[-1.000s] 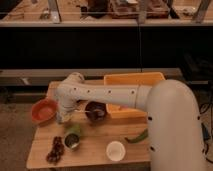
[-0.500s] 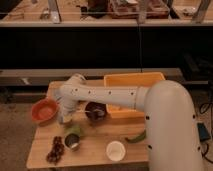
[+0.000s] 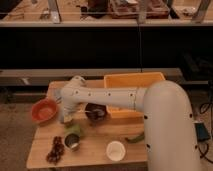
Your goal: Place sponge in table surface
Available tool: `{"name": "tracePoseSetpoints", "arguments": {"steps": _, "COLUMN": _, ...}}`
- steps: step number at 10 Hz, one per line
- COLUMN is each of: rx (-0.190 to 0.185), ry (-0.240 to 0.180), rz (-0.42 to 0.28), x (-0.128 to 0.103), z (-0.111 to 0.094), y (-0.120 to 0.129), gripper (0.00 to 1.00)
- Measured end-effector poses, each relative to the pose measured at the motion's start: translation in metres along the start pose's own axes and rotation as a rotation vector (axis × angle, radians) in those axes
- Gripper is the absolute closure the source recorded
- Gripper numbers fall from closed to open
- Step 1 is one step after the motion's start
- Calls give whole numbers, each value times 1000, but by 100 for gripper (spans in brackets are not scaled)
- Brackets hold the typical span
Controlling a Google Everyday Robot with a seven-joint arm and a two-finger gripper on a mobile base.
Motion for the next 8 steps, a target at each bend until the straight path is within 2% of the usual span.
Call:
{"name": "tracePoseSetpoints", "arguments": {"steps": 2, "rx": 9, "ry": 3, "rz": -8, "x": -6, "z": 6, "y": -3, "gripper": 20}}
{"name": "tracePoseSetpoints", "arguments": {"steps": 8, "rx": 17, "ry": 8, "rz": -10, "x": -10, "z": 11, "y": -10, "gripper": 20}}
